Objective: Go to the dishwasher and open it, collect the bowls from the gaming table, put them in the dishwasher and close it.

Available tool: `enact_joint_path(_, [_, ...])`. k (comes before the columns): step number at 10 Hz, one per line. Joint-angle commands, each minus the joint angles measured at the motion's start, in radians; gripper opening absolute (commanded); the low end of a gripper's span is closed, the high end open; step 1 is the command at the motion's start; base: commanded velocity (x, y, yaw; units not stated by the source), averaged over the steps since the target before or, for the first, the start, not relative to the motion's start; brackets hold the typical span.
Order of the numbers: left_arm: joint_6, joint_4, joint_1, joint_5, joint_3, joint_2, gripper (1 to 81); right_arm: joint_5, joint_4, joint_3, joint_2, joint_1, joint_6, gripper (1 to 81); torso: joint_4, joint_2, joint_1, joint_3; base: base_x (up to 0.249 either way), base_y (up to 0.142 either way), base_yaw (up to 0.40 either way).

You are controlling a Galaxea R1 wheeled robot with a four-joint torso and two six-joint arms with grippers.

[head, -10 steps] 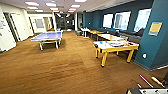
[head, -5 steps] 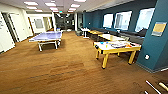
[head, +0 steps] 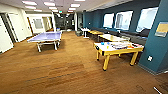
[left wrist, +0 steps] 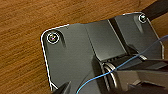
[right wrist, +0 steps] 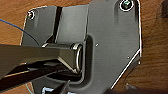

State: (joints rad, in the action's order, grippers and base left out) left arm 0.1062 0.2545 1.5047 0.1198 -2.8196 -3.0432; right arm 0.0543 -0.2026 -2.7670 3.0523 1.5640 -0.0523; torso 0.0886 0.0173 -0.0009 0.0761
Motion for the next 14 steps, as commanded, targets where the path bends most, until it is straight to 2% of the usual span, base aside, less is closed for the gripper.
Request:
enact_joint_path(1, [0.000, -0.003, -0.047, -0.048, -0.005, 0.003, 81.1, -0.054, 0.000, 0.001, -0.002, -0.034, 0.005, 81.1, 0.000, 0.000, 0.001, 0.000, 0.211, 0.000, 0.000])
enact_joint_path(14, [0.000, -0.004, -0.042, -0.046, -0.005, 0.001, 81.1, -0.054, 0.000, 0.000, -0.001, -0.028, 0.005, 81.1, 0.000, 0.000, 0.001, 0.000, 0.216, 0.000, 0.000])
